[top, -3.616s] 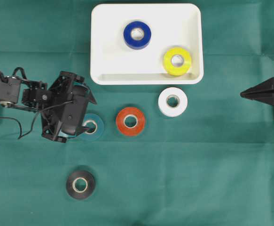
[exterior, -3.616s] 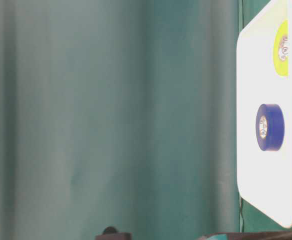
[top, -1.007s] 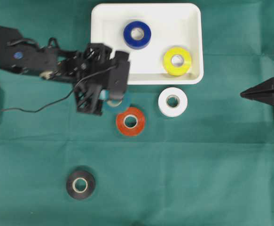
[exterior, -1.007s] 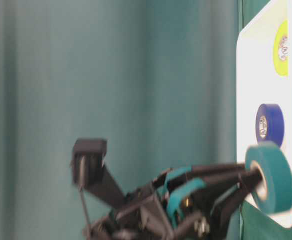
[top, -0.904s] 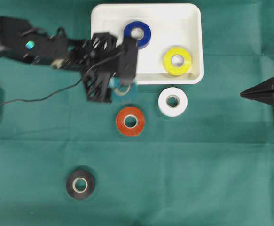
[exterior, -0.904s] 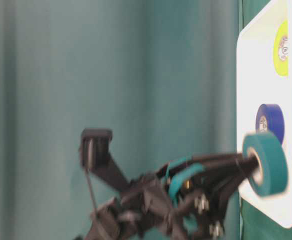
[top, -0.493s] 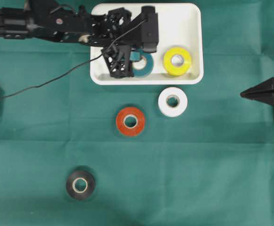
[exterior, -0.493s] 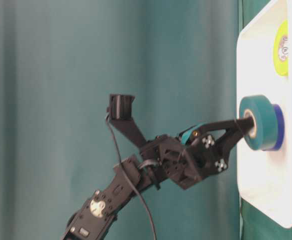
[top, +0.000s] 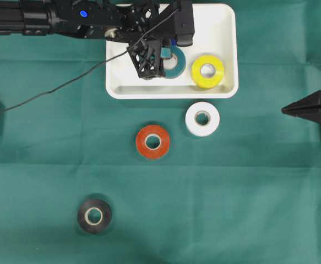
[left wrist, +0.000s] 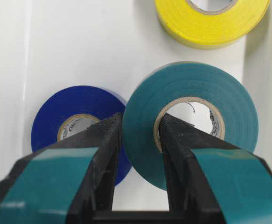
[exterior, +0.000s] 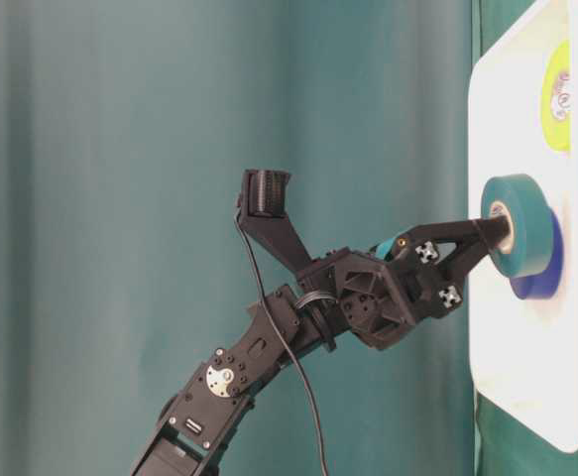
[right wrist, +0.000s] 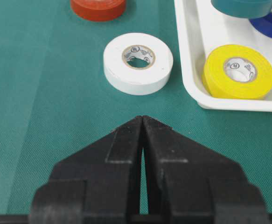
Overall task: Put the tape into the white case with the left arm.
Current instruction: 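Carry the teal tape into the tray between blue and yellow, then lower the teal tape and open the left gripper, then withdraw the open left gripper out of the tray to the left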
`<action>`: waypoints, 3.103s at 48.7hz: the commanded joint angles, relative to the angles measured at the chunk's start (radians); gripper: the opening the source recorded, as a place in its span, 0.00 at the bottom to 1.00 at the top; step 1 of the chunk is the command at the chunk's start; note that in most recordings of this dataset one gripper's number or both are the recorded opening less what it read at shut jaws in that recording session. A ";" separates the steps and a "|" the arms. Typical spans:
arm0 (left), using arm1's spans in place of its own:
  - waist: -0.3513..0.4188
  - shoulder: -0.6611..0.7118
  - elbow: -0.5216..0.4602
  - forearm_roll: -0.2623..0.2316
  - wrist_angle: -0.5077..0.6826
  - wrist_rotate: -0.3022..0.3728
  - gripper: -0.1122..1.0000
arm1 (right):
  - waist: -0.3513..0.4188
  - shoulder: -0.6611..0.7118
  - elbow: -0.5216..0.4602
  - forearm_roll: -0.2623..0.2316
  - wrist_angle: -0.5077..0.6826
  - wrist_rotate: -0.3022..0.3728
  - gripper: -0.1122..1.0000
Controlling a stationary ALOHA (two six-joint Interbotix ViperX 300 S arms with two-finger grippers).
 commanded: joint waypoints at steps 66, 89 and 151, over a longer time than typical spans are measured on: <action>-0.077 -0.350 0.219 -0.002 -0.005 -0.012 0.92 | -0.002 0.006 -0.009 -0.002 -0.009 0.002 0.02; -0.101 -0.479 0.327 -0.005 -0.011 -0.028 0.92 | -0.002 0.006 -0.009 -0.002 -0.009 0.002 0.02; -0.316 -0.965 0.764 -0.006 -0.037 -0.054 0.90 | -0.002 0.006 -0.009 -0.002 -0.009 0.002 0.02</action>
